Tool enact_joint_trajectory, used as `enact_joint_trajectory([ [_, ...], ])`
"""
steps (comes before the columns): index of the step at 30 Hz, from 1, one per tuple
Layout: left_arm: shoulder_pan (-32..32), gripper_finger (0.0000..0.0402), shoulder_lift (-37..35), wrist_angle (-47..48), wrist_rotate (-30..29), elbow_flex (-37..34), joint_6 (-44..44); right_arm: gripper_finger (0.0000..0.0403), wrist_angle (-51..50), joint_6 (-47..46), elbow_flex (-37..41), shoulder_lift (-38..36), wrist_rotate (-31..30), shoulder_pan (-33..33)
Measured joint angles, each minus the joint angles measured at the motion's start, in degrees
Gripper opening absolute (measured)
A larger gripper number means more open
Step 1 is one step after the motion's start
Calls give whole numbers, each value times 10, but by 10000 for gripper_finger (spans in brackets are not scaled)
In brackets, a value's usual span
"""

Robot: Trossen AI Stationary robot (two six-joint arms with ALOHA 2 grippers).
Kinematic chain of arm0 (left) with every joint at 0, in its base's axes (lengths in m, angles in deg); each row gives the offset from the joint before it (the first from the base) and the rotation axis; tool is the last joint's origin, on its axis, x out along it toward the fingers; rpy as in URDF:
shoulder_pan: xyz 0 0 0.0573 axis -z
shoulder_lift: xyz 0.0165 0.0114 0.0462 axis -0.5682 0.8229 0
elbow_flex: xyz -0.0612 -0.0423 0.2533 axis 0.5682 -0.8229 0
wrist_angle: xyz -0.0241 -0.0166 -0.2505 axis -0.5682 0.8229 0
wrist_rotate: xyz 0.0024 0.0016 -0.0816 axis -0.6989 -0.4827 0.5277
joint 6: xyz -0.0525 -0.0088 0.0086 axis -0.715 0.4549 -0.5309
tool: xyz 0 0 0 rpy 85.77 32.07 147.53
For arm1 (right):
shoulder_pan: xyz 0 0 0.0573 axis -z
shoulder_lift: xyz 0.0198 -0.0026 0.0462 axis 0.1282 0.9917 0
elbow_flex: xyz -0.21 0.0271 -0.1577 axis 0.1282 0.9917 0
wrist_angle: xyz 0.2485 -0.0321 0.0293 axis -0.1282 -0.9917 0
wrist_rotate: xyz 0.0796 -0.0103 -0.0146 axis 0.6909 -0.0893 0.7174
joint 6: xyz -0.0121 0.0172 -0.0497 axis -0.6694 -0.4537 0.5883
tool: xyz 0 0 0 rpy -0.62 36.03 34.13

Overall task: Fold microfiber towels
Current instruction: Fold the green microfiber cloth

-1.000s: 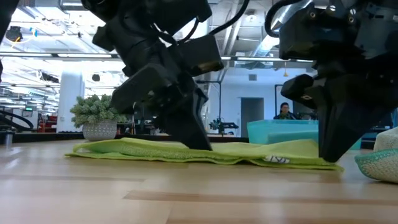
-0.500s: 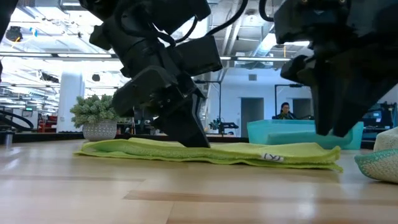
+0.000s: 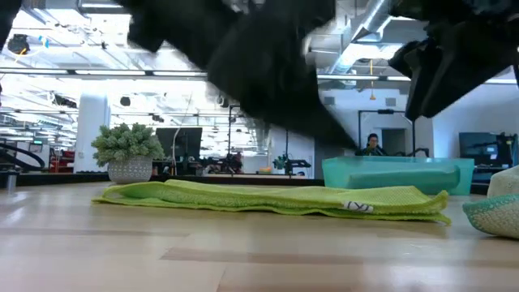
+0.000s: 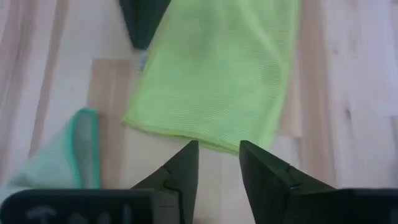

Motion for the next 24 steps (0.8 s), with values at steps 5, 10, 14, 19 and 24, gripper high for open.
enact_joint_trajectory([
  [5,-17,0,72,-38,28,50,-31,100,141,-16,113,-58,-16,40],
  [10,-16,0,113,25,48,113,-43,23,232,-1,159,-45,21,74],
  [14,-12,0,120,44,46,126,-48,15,239,1,159,-3,35,98],
  [19,-12,0,119,54,38,125,-63,6,269,18,159,50,89,114],
  [24,-12,0,119,64,42,124,-68,7,262,13,157,83,90,127],
])
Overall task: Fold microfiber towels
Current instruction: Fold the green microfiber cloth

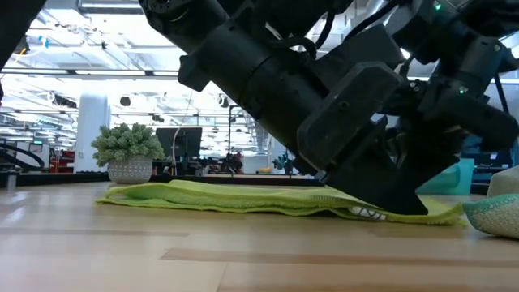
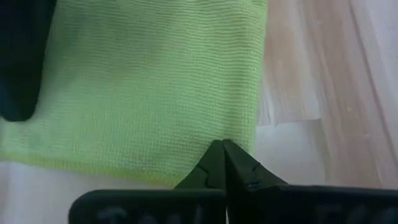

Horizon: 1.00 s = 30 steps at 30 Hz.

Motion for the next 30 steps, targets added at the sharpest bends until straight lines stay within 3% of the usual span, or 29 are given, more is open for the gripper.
enact_joint_trajectory([
  [5,0,0,0,8,3,0,-4,5,-22,-25,-2,5,-17,12],
  [15,-1,0,0,13,1,-1,-5,3,-164,-60,4,-73,-77,15],
  [19,-1,0,0,18,9,-1,-11,3,-133,-61,3,-106,-77,1],
  [24,23,0,-11,51,97,-7,-40,2,-112,-73,3,-114,-75,-28],
  [30,85,0,-89,104,39,-91,-106,3,-90,-101,3,-112,-102,-64],
])
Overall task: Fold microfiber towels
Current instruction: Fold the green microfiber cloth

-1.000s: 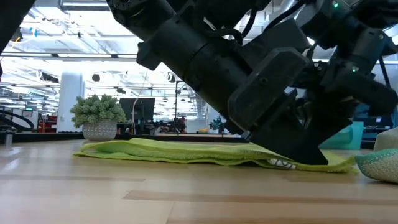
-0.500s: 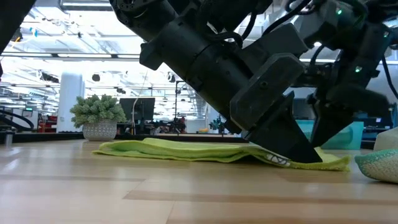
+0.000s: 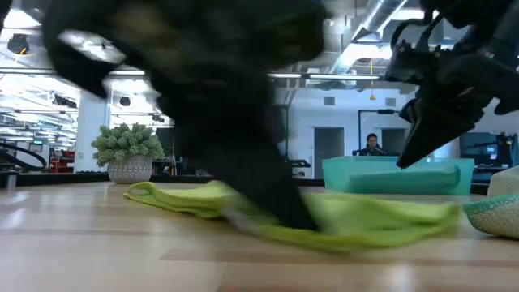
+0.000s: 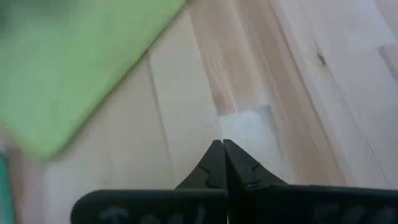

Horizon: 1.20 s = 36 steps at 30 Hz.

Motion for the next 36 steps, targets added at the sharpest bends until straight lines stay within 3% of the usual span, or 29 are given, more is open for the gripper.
enact_joint_trajectory([
  [5,46,0,-91,14,-38,-109,-97,3,130,15,0,6,-13,-17],
  [11,112,0,-192,56,-62,-209,-210,1,412,97,-30,138,-6,15],
  [17,156,0,-235,74,-96,-277,-329,1,428,148,-169,294,70,90],
  [21,167,0,-239,72,-63,-295,-343,1,362,154,-247,362,97,127],
  [29,155,0,-270,95,69,-294,-251,0,341,165,-290,386,144,179],
  [36,132,0,-292,140,81,-296,-190,0,333,165,-321,421,170,174],
])
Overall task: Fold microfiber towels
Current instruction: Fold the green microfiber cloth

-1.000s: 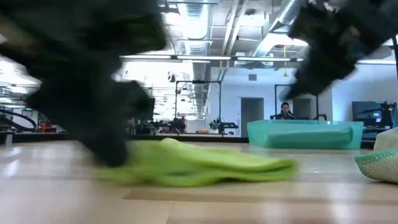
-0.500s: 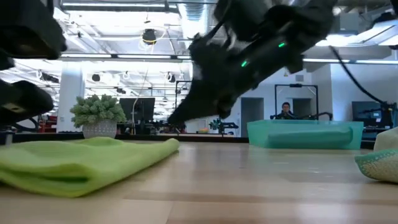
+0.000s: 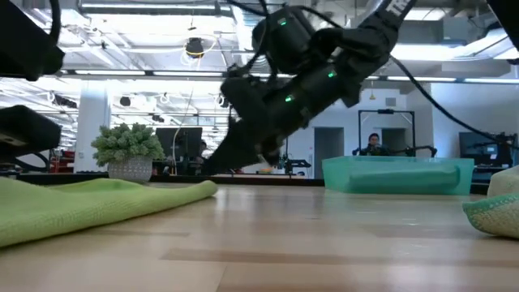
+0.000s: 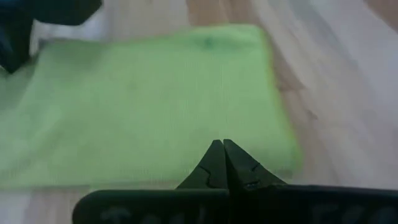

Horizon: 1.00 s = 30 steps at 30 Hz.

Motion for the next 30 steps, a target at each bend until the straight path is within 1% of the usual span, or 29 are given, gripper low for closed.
enact_joint_trajectory([
  [1,-3,0,0,2,0,0,5,0,9,0,-13,13,4,1],
  [4,-8,0,0,5,0,0,9,0,-23,0,-31,35,5,4],
  [8,-6,0,0,17,18,1,2,0,-63,6,-38,36,3,6],
  [11,0,0,-1,26,49,1,-5,0,-82,15,-39,34,1,6],
  [16,3,0,-1,29,120,1,-14,2,-81,25,-38,34,4,13],
  [18,4,0,-1,28,119,1,-9,3,-70,38,-36,29,4,12],
  [22,-7,0,-1,26,74,1,8,1,-33,71,-33,2,-1,-1],
  [25,-14,0,-1,25,69,1,20,1,-20,79,-37,-25,0,-27],
  [30,-15,0,-13,25,60,2,45,1,-22,63,-35,-14,2,-82],
])
